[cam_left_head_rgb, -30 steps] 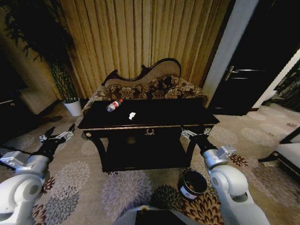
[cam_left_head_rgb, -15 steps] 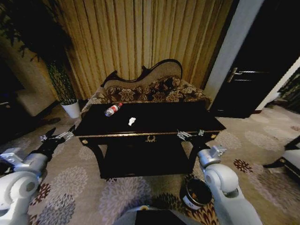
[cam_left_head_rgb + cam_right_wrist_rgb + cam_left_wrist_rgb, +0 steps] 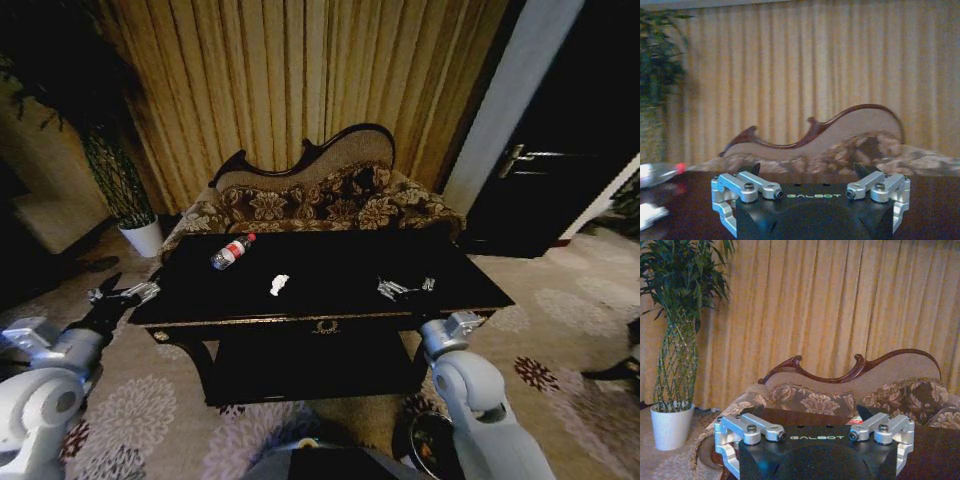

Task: Move to the front of the table and place the trash on the table into the trash bin.

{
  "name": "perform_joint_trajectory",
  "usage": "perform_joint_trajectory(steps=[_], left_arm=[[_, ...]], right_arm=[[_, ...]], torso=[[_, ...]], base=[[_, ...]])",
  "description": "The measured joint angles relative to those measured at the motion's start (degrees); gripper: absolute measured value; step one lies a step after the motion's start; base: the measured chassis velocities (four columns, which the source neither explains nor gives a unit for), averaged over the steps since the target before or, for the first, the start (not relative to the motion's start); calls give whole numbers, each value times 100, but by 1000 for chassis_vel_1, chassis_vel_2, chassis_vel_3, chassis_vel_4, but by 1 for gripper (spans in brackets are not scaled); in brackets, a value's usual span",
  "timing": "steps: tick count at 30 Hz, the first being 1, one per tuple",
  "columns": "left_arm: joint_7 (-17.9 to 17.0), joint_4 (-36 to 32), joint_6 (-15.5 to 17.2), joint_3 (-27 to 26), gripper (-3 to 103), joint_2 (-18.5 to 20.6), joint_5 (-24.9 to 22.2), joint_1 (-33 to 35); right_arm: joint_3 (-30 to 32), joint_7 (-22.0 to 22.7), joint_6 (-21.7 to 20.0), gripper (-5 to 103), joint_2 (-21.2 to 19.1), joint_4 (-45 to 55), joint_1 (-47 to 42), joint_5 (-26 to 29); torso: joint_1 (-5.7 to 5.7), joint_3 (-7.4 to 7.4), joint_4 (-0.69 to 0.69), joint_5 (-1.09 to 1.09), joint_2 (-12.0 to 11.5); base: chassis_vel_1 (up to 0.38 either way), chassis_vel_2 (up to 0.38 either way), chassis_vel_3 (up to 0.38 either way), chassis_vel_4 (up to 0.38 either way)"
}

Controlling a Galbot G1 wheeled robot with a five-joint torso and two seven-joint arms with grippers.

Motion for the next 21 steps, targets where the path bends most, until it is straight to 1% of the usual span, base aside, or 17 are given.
perform_joint_trajectory(steps=[1,2,4,5,7,8,10,12,14,16,17,19,21], left_arm=[[0,-19,-3,-20,100,-8,1,30],[0,-19,-3,-20,100,-8,1,30],[-1,-62,-13,-88,100,-39,4,101],[-1,-62,-13,-88,100,-39,4,101],[-2,-124,-26,-180,100,-85,5,169],[-2,-124,-26,-180,100,-85,5,169],[-3,-185,-36,-287,100,-156,9,253],[-4,-203,-42,-327,100,-181,10,284],[-5,-257,-58,-441,100,-274,26,396],[-5,-276,-69,-473,100,-314,36,438],[-2,-325,-105,-521,100,-415,92,530],[5,-355,-131,-539,100,-481,138,580],[14,-428,-164,-558,100,-620,217,672]], right_arm=[[-133,-1,-13,100,-119,-6,39,85],[-133,-1,-13,100,-119,-6,39,85],[-497,-1,-107,100,-388,-48,254,386],[-497,-1,-107,100,-388,-48,254,386],[-903,-1,-146,100,-622,-261,585,542],[-903,-1,-146,100,-622,-261,585,542],[-1213,-2,-150,100,-708,-560,935,636],[-1283,-1,-150,100,-712,-665,1041,651],[-1467,-1,-136,100,-712,-965,1321,686],[-1526,-1,-127,100,-712,-1061,1403,699],[-1683,-1,-102,100,-728,-1244,1561,733],[-1770,-1,-94,100,-739,-1334,1646,742],[-2035,0,-88,100,-741,-1534,1935,792]], torso=[[-4,-1,1,0,3],[-4,-1,1,0,3],[-4,-1,1,0,4],[-4,-1,1,0,4],[-4,0,2,1,3],[-4,0,2,1,3],[2,2,2,0,0],[2,2,0,0,0],[3,2,1,1,0],[3,2,2,0,0],[1,1,1,0,1],[1,1,1,0,1],[0,1,1,0,1]], base=[[0,0,0,0],[0,0,0,0],[0,0,0,0],[0,0,0,0],[0,0,0,0],[0,0,0,0],[0,0,0,0],[0,0,0,0],[0,0,0,0],[0,0,0,0],[0,0,0,0],[0,0,0,0],[0,0,0,0]])
